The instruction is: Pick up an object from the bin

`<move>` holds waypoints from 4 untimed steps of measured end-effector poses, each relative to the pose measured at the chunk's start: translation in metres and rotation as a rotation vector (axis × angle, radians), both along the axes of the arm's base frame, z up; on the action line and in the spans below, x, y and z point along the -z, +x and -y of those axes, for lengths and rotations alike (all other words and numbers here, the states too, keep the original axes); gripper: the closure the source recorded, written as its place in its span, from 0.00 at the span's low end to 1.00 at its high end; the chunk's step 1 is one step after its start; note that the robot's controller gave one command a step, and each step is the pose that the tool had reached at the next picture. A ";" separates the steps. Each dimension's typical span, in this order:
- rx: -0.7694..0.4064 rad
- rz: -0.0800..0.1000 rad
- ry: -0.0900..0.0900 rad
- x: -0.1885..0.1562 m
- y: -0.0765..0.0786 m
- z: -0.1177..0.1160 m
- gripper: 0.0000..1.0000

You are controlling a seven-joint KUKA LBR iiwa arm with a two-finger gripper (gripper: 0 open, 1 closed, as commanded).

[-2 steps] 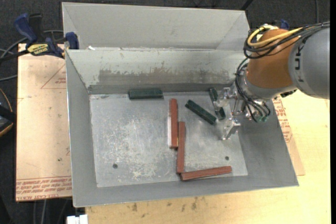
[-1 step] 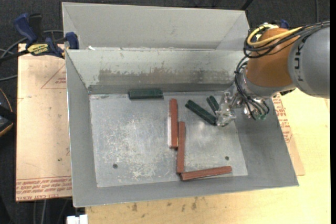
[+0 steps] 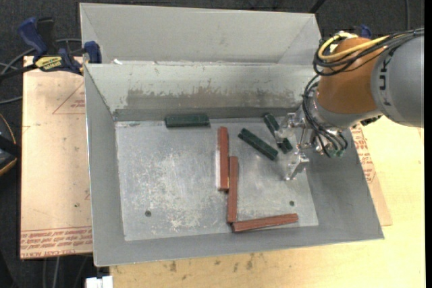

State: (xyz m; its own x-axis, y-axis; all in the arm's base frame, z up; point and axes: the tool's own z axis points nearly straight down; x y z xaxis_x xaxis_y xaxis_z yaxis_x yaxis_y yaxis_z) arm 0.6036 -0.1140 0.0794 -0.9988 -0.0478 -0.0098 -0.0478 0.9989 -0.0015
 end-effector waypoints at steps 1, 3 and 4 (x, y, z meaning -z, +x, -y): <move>0.001 0.017 0.000 0.001 0.003 -0.001 1.00; 0.000 0.005 0.000 0.004 0.000 -0.001 0.00; -0.068 0.007 0.000 0.001 0.034 -0.062 1.00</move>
Offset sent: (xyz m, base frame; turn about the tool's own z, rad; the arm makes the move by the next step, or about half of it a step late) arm 0.0000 0.0000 0.0000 0.0000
